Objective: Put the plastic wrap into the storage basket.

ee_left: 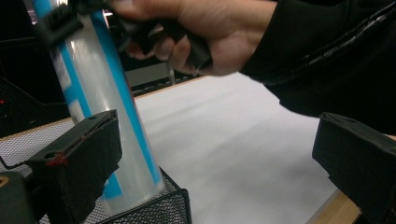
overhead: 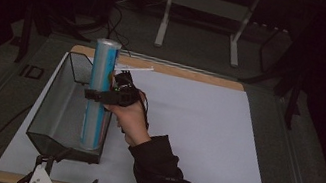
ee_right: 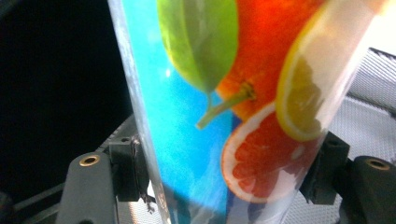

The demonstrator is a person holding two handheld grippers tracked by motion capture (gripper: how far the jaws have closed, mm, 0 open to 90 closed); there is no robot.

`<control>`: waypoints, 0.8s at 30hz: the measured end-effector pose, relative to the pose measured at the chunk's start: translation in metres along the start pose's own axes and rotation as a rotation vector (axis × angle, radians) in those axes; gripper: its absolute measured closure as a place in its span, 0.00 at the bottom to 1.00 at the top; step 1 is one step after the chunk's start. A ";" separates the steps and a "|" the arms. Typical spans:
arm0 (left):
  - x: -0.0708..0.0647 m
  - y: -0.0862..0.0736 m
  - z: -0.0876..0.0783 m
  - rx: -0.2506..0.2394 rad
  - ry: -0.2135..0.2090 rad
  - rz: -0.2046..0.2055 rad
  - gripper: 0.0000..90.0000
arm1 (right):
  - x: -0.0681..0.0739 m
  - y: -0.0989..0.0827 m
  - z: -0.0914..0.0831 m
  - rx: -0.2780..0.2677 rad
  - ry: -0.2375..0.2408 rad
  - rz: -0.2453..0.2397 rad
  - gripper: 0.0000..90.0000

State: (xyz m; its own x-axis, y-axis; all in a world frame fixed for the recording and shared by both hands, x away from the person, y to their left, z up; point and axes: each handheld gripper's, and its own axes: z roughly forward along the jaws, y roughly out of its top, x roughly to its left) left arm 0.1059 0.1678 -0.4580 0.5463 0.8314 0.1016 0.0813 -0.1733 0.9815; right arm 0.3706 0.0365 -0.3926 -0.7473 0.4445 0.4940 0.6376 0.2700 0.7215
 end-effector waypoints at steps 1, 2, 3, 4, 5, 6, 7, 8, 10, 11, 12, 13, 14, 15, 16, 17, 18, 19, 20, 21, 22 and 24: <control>0.000 0.000 0.000 0.001 0.000 0.000 0.02 | -0.001 -0.003 0.002 0.011 -0.008 0.002 0.36; 0.000 0.000 0.000 0.001 0.000 0.000 0.02 | -0.001 -0.005 0.004 0.021 -0.009 0.010 0.36; 0.001 0.000 0.000 0.001 0.000 -0.002 0.02 | -0.003 -0.006 0.006 0.029 0.000 0.022 0.36; 0.001 0.000 0.000 0.001 0.000 -0.002 0.02 | -0.005 -0.008 0.008 0.036 0.003 0.053 0.36; 0.001 0.000 0.000 0.001 0.000 -0.001 0.02 | -0.006 -0.009 0.009 0.044 0.015 0.069 0.36; 0.001 0.000 0.000 0.001 0.000 -0.001 0.02 | -0.006 -0.009 0.009 0.044 0.015 0.069 0.36; 0.001 0.000 0.000 0.001 -0.001 -0.001 0.02 | -0.008 -0.010 0.009 0.049 0.004 0.097 0.36; 0.000 0.000 0.000 0.001 -0.001 0.000 0.02 | -0.010 -0.010 0.010 0.055 0.008 0.105 0.36; 0.001 0.000 0.000 0.001 -0.001 0.001 0.02 | -0.012 -0.010 0.010 0.061 -0.002 0.129 0.36; 0.001 0.000 0.001 0.002 -0.002 0.001 0.02 | -0.013 -0.010 0.011 0.064 0.003 0.131 0.36; 0.001 0.000 0.001 0.002 -0.002 0.001 0.02 | -0.013 -0.010 0.011 0.064 0.003 0.131 0.36; 0.001 0.000 0.001 0.003 -0.002 0.002 0.02 | -0.015 -0.010 0.014 0.075 -0.006 0.135 0.36; 0.001 0.000 0.001 0.004 -0.002 0.002 0.02 | -0.016 -0.011 0.016 0.084 -0.016 0.143 0.36; 0.001 0.000 0.000 0.002 -0.002 0.002 0.02 | -0.017 -0.013 0.019 0.088 -0.024 0.147 0.36; 0.001 0.000 0.000 0.002 -0.001 0.003 0.02 | -0.019 -0.014 0.022 0.097 -0.027 0.154 0.36; 0.001 0.000 0.000 0.002 -0.001 0.003 0.02 | -0.019 -0.014 0.022 0.097 -0.027 0.154 0.36; 0.001 0.000 0.000 0.002 -0.001 0.003 0.02 | -0.021 -0.015 0.024 0.103 -0.039 0.172 0.36; 0.002 -0.001 0.000 0.003 -0.001 0.000 0.02 | -0.027 -0.016 0.026 0.095 -0.035 0.205 0.36; 0.002 -0.001 0.000 0.003 -0.002 -0.002 0.02 | -0.029 -0.017 0.026 0.094 -0.033 0.219 0.36; 0.002 -0.001 0.000 0.004 -0.001 -0.001 0.02 | -0.031 -0.017 0.028 0.091 -0.032 0.226 0.36; 0.002 -0.001 0.001 0.006 -0.002 0.000 0.02 | -0.032 -0.017 0.028 0.090 -0.036 0.237 0.36; 0.002 -0.001 0.001 0.011 -0.004 0.004 0.02 | -0.035 -0.017 0.033 0.076 -0.049 0.241 0.36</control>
State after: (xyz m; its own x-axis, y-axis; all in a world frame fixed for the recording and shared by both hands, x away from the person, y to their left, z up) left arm 0.1073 0.1690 -0.4588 0.5497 0.8288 0.1049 0.0880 -0.1823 0.9793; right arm 0.3919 0.0441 -0.4380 -0.5632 0.5441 0.6219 0.8098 0.2140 0.5463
